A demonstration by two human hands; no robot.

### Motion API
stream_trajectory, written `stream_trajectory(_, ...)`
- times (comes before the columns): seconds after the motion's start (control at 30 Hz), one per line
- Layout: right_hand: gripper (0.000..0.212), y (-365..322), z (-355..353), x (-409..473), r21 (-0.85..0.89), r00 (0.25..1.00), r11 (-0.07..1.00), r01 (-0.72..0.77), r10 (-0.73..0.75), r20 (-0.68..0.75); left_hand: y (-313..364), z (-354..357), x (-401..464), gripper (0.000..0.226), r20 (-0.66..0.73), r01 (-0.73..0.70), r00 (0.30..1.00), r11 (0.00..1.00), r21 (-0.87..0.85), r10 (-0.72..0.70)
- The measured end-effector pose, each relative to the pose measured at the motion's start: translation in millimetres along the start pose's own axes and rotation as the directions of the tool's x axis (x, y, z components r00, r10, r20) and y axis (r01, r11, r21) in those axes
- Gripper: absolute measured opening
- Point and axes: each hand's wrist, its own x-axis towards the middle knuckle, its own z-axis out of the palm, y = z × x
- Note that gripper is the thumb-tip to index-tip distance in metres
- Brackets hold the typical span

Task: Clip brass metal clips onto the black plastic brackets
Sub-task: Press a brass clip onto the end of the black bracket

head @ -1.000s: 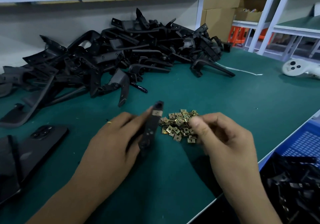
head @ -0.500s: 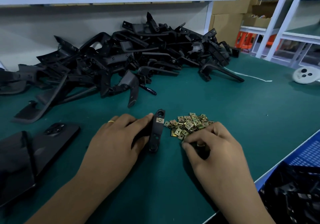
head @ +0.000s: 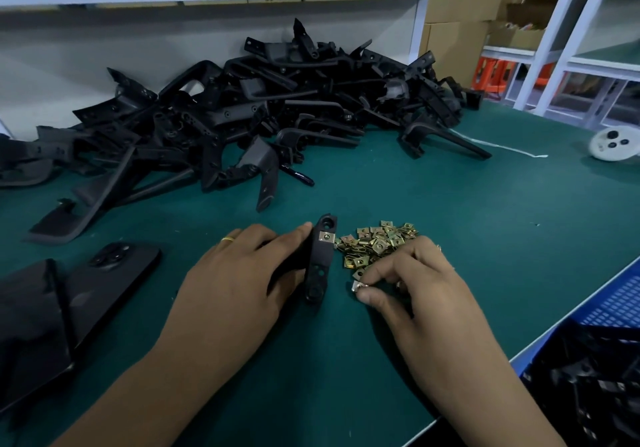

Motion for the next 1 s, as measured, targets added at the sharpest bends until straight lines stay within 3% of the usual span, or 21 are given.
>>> stream_trajectory(0.17,0.007,-6,-7,1,0.272,0.995,0.962,0.028,0.0,-0.102,7,-3,-1,0.058,-0.008,-0.034,0.999,0.999,0.027,0.034)
stream_trajectory(0.33,0.005,-9,-17,0,0.456,0.995,0.888,0.062,-0.022,-0.093,19,0,-6,0.055,-0.01,-0.069,0.998,0.998,-0.006,0.069)
stream_trajectory(0.5,0.016,-6,-16,0,0.466,0.995,0.881,0.077,-0.038,-0.093,25,-1,-6,0.057,0.024,-0.081,0.996,0.997,-0.013,0.081)
stream_trajectory(1.0,0.01,-9,-16,-2,0.387,0.984,0.906,0.171,-0.136,-0.118,26,1,-8,0.053,0.012,-0.101,0.995,0.994,0.052,0.1)
